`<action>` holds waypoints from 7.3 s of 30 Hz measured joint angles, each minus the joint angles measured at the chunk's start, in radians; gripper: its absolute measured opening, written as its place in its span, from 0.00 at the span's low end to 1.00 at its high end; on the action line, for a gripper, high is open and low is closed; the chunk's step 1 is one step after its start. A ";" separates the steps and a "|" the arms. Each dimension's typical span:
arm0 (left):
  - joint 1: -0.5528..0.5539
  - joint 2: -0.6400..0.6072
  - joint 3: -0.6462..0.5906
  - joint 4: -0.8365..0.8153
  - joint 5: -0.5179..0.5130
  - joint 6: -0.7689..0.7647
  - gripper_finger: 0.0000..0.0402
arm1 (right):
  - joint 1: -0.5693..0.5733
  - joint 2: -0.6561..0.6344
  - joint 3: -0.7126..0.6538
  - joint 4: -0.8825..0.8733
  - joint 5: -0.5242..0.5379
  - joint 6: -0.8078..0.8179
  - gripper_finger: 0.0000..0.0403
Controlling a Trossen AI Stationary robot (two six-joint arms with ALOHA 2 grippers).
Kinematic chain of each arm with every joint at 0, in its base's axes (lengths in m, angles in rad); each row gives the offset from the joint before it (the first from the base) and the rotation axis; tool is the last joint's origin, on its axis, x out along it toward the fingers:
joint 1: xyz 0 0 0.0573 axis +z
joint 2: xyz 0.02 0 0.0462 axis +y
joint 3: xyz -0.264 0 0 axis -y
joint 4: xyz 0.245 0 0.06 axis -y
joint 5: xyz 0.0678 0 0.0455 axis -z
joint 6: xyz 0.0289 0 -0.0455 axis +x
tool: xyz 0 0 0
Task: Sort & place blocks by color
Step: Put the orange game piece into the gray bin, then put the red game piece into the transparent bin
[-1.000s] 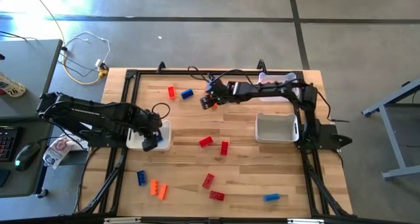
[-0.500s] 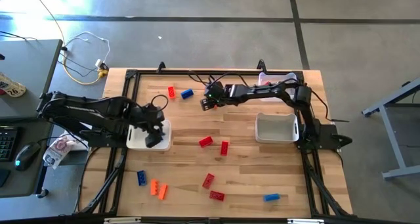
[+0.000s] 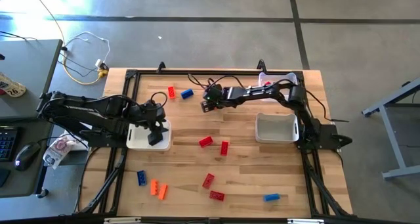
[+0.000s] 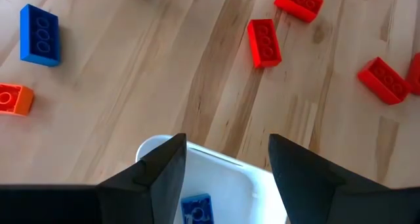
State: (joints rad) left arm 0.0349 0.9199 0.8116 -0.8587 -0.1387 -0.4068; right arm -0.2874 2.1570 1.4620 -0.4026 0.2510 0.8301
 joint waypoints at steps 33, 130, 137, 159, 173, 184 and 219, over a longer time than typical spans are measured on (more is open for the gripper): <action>0.000 0.000 0.000 0.001 -0.009 0.018 0.50 | 0.228 -0.219 -0.006 -0.403 0.222 -0.043 0.28; 0.000 0.000 -0.001 0.405 -0.142 0.377 0.50 | 0.458 -1.006 -0.613 -0.622 0.211 0.612 0.43; 0.000 0.001 -0.001 0.425 -0.142 0.411 0.56 | 0.458 -1.006 -0.544 -0.624 0.227 0.489 0.43; -0.014 0.406 0.000 0.700 -0.134 0.263 0.65 | 0.457 -1.005 -0.518 -0.623 0.307 0.418 0.43; -0.050 0.613 -0.001 0.817 -0.134 0.180 0.65 | 0.457 -1.005 -0.518 -0.621 0.318 0.418 0.43; -0.050 0.749 -0.001 0.864 -0.079 0.171 0.66 | 0.457 -1.005 -0.518 -0.620 0.322 0.423 0.43; -0.048 0.885 0.001 0.929 0.027 0.228 0.27 | 0.457 -1.005 -0.519 -0.345 0.286 0.241 0.43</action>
State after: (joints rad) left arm -0.0132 1.8054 0.8123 0.0703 -0.1116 -0.1790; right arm 0.1699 1.1519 0.9432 -0.7481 0.5369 1.0710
